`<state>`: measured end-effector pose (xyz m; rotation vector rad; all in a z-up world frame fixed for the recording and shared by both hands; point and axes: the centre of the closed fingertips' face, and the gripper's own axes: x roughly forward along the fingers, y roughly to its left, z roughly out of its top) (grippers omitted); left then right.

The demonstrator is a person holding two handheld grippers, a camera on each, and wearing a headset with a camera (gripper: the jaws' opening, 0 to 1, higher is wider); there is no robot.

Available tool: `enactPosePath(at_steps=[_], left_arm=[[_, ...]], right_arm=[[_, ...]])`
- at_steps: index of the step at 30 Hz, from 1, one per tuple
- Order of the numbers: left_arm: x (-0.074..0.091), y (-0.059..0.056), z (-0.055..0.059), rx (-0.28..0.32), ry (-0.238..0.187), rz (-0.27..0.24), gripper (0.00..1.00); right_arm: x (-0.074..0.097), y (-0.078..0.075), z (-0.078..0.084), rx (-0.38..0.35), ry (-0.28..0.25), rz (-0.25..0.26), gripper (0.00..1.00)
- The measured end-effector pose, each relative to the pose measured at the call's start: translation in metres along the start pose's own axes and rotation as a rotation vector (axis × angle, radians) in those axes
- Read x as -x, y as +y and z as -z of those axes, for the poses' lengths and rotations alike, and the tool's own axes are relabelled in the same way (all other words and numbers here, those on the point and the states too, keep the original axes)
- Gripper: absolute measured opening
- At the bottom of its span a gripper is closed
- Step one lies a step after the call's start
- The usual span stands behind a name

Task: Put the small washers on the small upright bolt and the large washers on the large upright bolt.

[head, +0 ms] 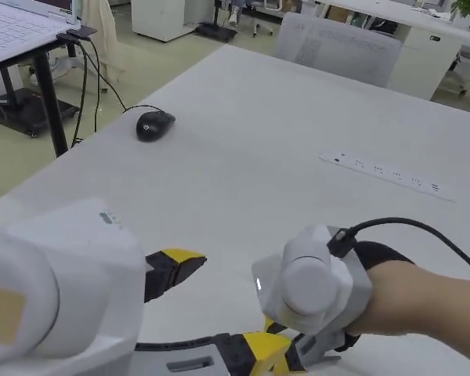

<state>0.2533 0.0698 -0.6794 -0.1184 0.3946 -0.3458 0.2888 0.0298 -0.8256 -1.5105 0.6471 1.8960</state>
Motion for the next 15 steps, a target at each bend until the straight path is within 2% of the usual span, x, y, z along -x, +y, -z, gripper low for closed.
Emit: enactPosePath(at_steps=[8,15], left_arm=[[-0.0011,-0.0021,0.0002,0.001,0.002,0.007,0.63],[-0.0018,-0.0022,-0.0007,-0.005,0.003,0.008,0.63]], right_arm=[[0.0004,-0.0007,0.0002,-0.041,-0.029,0.011,0.22],[0.0002,-0.0004,0.0010,-0.059,-0.027,0.009,0.22]])
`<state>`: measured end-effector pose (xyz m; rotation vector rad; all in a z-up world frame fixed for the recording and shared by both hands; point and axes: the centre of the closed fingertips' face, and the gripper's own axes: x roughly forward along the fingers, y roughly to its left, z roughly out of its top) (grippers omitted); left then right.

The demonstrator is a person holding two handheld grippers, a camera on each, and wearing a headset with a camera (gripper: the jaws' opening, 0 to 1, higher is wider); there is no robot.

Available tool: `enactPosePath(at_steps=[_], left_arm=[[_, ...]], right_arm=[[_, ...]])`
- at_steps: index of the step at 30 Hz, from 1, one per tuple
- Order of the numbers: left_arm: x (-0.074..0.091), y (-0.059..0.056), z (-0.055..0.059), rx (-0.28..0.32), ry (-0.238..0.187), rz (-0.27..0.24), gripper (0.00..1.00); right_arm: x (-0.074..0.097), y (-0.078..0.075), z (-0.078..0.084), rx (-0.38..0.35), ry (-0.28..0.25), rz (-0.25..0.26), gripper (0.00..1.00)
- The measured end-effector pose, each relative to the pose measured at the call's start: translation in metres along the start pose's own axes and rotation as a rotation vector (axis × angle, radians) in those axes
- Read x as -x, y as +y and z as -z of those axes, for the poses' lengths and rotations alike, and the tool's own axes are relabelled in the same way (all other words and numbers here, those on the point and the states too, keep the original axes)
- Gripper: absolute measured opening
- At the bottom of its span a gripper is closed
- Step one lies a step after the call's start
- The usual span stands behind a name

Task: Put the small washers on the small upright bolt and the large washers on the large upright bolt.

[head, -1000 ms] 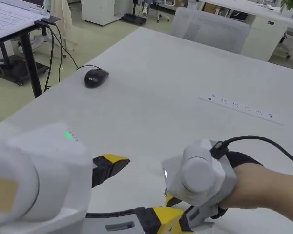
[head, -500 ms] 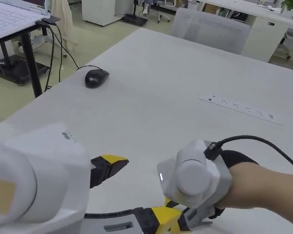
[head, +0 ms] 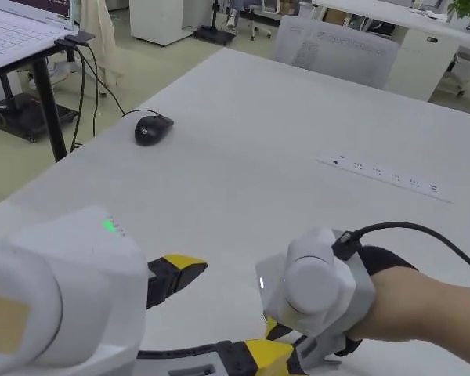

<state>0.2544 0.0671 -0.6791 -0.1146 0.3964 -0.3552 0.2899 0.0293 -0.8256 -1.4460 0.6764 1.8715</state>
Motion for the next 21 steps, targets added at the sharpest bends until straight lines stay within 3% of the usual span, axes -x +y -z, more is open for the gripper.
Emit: enactPosePath(at_steps=[10,21], left_arm=[[0.000,0.001,0.000,-0.001,0.002,-0.001,0.63],[-0.002,-0.001,0.001,-0.005,0.008,0.004,0.63]], right_arm=[[0.002,0.002,0.004,-0.015,0.002,0.002,0.22],[0.024,-0.004,-0.003,-0.019,-0.034,0.043,0.22]])
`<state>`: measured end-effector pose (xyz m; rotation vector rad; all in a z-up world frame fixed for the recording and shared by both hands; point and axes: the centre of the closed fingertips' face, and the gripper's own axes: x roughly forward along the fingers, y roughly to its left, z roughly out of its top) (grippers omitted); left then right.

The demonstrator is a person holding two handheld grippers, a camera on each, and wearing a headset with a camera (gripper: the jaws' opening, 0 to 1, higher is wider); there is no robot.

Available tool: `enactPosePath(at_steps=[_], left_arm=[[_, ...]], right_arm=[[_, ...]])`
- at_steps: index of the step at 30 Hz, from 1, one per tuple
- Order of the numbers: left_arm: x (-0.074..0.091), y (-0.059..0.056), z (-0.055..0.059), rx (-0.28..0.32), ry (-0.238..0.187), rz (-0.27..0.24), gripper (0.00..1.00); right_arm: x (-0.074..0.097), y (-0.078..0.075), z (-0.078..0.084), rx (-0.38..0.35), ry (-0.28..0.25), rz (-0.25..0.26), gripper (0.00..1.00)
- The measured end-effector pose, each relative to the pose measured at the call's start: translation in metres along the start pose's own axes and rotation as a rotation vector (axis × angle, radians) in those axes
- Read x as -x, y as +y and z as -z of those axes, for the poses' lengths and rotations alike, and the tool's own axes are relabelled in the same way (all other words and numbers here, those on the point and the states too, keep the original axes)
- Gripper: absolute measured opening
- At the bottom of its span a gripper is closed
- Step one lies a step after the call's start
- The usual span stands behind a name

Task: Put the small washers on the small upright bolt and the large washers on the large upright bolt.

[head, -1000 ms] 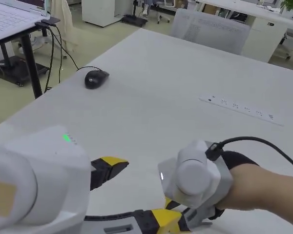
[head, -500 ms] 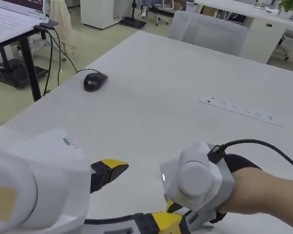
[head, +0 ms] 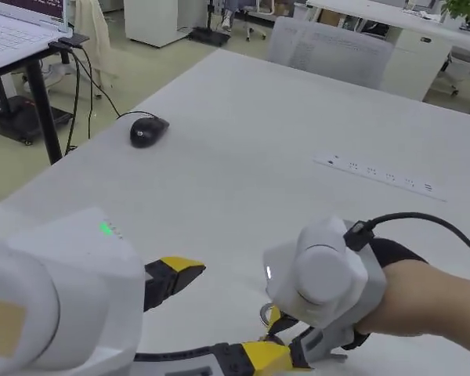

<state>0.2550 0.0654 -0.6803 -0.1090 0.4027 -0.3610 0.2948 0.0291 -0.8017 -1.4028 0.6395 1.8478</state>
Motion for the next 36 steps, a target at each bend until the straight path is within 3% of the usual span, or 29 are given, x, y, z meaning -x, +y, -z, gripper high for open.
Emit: enactPosePath(at_steps=[13,20,26,36], left_arm=[[-0.003,-0.001,-0.001,-0.009,0.009,0.008,0.62],[-0.003,0.001,-0.004,-0.010,0.006,0.005,0.62],[-0.004,0.001,-0.004,-0.011,0.010,0.008,0.62],[-0.004,0.003,-0.003,-0.004,0.010,0.001,0.62]], right_arm=[[0.047,-0.030,0.005,-0.010,-0.020,0.100,0.22],[0.066,-0.058,0.010,-0.041,-0.023,0.153,0.22],[0.065,-0.075,0.014,-0.049,-0.011,0.162,0.22],[0.054,-0.084,0.018,-0.065,-0.001,0.144,0.22]])
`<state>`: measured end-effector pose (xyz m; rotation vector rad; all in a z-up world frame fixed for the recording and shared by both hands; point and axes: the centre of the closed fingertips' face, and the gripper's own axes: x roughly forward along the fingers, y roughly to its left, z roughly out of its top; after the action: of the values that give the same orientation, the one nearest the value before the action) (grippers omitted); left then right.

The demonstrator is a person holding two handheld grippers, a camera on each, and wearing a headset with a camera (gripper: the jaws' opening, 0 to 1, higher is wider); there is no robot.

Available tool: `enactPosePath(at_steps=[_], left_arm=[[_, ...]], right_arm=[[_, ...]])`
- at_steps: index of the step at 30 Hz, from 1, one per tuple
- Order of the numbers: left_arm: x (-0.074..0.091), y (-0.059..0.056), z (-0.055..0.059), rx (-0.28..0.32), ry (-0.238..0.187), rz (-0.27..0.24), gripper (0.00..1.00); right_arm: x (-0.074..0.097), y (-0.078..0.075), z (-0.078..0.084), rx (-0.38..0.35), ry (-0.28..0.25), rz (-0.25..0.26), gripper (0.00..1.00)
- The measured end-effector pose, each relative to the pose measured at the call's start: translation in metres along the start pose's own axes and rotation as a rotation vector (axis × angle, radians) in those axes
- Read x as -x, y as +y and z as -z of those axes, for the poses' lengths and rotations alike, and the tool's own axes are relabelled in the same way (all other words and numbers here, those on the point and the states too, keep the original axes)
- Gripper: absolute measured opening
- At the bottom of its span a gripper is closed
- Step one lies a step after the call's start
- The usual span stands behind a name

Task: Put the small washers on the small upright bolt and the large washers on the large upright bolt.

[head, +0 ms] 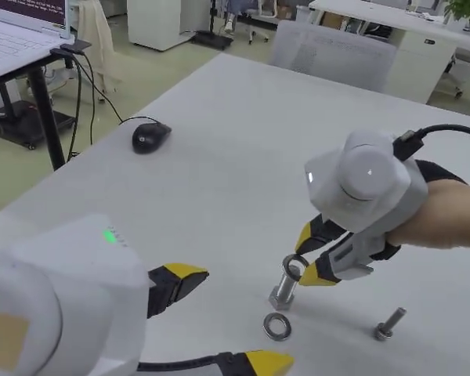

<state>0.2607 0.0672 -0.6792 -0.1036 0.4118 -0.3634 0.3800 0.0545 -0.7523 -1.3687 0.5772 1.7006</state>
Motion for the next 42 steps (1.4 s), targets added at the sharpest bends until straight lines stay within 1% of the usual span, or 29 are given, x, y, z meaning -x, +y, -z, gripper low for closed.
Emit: enactPosePath(at_steps=[5,16,22,25,31,37,40,42], left_arm=[[0.000,0.001,0.000,0.008,-0.005,-0.004,0.62],[0.000,0.000,0.001,0.010,-0.001,-0.005,0.62],[-0.001,0.002,0.002,0.013,0.003,-0.009,0.62],[-0.001,0.002,0.003,0.014,0.003,-0.008,0.62],[-0.001,0.002,0.004,0.013,0.008,-0.007,0.62],[0.000,0.003,0.005,0.018,0.009,-0.008,0.62],[0.001,0.003,0.006,0.020,0.012,-0.009,0.62],[0.001,0.003,0.005,0.025,0.008,-0.008,0.62]], right_arm=[[-0.005,0.001,0.001,-0.004,0.002,-0.012,0.22],[-0.020,0.003,0.006,0.000,0.030,-0.033,0.22],[-0.028,0.004,0.010,-0.013,0.031,-0.042,0.22],[-0.031,0.005,0.009,-0.024,0.021,-0.045,0.22],[-0.043,0.005,0.014,-0.032,0.030,-0.046,0.22],[-0.053,0.006,0.016,-0.040,0.031,-0.054,0.23],[-0.056,0.008,0.017,-0.041,0.034,-0.058,0.23],[-0.058,0.008,0.018,-0.024,0.035,-0.056,0.23]])
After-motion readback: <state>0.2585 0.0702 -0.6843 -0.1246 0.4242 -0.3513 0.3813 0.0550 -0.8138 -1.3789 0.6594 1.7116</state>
